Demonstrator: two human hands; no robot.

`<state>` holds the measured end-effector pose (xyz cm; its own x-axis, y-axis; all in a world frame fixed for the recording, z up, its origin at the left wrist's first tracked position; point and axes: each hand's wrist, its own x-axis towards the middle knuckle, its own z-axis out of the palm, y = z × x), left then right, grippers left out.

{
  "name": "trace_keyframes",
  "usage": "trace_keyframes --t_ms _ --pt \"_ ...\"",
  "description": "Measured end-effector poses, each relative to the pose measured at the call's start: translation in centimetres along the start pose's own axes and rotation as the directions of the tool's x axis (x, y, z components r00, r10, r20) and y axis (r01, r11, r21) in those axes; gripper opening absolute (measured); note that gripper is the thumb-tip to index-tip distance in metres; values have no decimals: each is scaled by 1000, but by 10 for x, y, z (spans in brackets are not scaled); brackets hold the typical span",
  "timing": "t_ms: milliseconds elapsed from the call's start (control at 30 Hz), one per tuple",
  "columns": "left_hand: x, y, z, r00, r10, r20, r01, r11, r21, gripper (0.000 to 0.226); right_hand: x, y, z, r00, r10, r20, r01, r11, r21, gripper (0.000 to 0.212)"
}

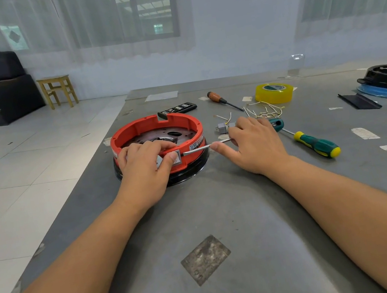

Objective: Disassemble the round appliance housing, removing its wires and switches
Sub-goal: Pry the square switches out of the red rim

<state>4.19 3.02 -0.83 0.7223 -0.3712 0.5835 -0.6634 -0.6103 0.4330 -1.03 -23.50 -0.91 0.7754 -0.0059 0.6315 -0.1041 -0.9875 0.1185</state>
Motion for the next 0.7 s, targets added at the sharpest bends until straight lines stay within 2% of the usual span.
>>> trace_keyframes --t_ms 267,533,700 --pt "-1 -3 -2 999 7 41 -5 997 -73 25 21 9 22 998 -69 -10 70 995 71 72" --pt "-5 -6 -3 998 62 -3 -61 981 -183 23 34 15 32 986 -146 -83 152 986 69 72" --pt "-5 -7 -3 997 74 -11 -75 978 -196 26 34 15 32 987 -149 -58 152 986 62 71"
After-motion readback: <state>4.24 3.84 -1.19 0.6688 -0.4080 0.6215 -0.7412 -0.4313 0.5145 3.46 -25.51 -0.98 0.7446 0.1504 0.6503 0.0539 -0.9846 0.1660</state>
